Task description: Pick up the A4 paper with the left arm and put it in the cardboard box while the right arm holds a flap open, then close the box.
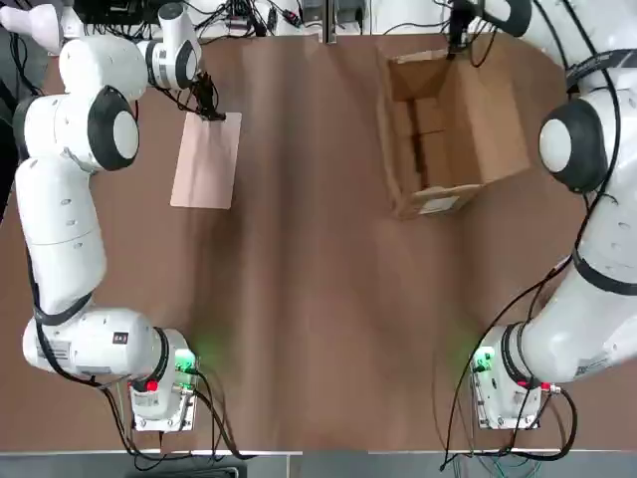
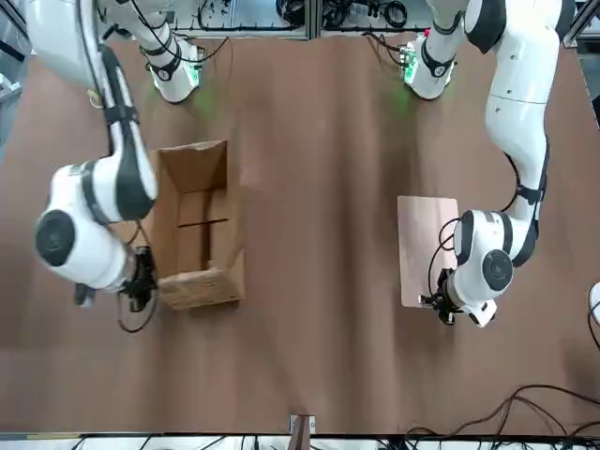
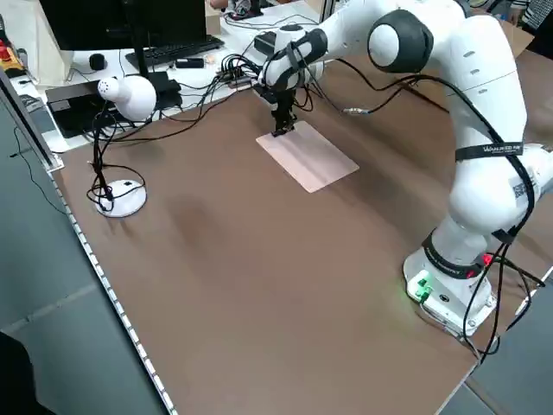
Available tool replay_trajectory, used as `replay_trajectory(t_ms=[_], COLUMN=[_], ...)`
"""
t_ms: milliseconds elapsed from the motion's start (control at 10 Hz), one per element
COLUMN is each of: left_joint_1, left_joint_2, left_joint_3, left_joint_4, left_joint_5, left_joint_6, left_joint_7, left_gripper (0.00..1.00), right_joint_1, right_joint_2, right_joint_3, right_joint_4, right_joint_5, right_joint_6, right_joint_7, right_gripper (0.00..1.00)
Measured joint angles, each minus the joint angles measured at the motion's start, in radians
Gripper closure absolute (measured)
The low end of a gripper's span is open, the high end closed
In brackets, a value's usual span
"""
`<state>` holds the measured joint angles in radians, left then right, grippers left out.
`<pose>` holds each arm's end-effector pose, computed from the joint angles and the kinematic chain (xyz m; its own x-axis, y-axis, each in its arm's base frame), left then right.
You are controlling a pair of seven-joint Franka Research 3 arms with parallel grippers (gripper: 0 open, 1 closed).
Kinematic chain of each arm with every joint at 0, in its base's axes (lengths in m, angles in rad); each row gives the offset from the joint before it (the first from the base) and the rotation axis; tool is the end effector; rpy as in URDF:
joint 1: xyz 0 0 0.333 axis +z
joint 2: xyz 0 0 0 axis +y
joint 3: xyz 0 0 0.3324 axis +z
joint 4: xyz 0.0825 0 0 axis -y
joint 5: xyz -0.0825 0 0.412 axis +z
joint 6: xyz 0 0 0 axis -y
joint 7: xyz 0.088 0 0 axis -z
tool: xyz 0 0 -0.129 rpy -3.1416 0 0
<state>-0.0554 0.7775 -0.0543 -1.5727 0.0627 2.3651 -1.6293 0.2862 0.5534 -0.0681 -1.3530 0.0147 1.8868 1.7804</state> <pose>0.7294 -0.0740 0.1541 0.0796 0.9968 0.0056 0.9967 -0.0796 0.0167 0.7264 0.1721 0.3846 0.0138 -0.9996 0.0252 -0.9998 -0.0134 0.0135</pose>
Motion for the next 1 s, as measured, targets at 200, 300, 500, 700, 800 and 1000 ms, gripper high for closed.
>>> replay_trajectory(t_ms=[200, 300, 500, 700, 800, 1000], left_joint_1=[0.001, 0.001, 0.005, 0.01, 0.01, 0.011], left_joint_2=[0.0, 0.0, -0.008, -0.046, -0.067, -0.102], left_joint_3=[0.0, 0.0, 0.0, 0.0, 0.0, 0.001], left_joint_4=[0.0, 0.0, 0.007, 0.015, 0.019, 0.028], left_joint_5=[0.0, 0.0, 0.0, 0.0, 0.0, 0.0], left_joint_6=[0.011, 0.022, 0.031, -0.002, -0.034, -0.091], left_joint_7=[0.0, 0.0, 0.0, 0.0, 0.002, 0.016], left_gripper=[0.71, 0.71, 0.71, 0.71, 0.71, 0.71], right_joint_1=[0.069, 0.087, 0.104, 0.132, 0.153, 0.197], right_joint_2=[0.0, 0.0, 0.0, 0.001, 0.007, 0.032], right_joint_3=[0.0, 0.0, 0.0, 0.0, 0.001, 0.001], right_joint_4=[0.014, 0.026, 0.063, 0.077, 0.077, 0.076], right_joint_5=[0.018, 0.024, 0.025, 0.028, 0.028, 0.029], right_joint_6=[-0.018, -0.017, -0.016, -0.012, 0.008, 0.059], right_joint_7=[0.094, 0.14, 0.228, 0.294, 0.328, 0.385], right_gripper=[0.96, 0.96, 0.96, 0.96, 0.96, 0.96])
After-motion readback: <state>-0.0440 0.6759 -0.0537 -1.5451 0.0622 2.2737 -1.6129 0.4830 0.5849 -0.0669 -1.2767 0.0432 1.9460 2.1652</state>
